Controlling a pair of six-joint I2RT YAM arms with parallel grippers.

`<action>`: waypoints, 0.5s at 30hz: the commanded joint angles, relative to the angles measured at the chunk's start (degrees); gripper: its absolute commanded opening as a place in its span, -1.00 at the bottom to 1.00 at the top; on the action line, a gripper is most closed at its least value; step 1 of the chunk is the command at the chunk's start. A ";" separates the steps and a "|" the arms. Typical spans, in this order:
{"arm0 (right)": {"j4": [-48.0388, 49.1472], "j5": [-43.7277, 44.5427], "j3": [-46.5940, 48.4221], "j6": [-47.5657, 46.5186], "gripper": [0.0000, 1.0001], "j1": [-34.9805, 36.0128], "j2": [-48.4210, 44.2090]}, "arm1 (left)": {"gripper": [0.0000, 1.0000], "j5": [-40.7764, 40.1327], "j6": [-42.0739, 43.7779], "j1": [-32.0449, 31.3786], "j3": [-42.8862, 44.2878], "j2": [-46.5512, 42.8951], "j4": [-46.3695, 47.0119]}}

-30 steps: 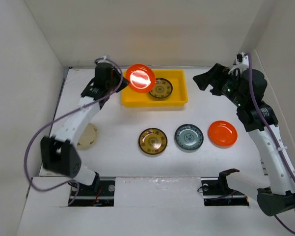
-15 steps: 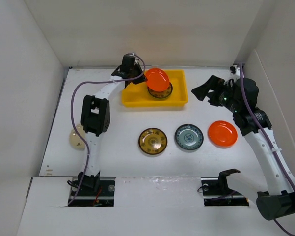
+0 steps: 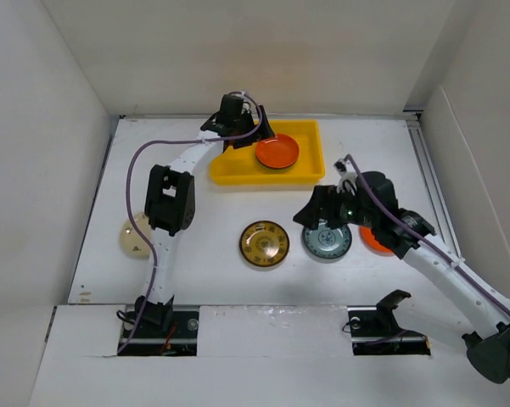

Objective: Place the plates into the plastic bin on the countertop

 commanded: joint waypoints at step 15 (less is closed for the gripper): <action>17.95 5.33 -18.30 10.99 0.79 11.90 9.02 | 1.00 -26.26 -4.59 1.86 -38.14 -50.43 -3.48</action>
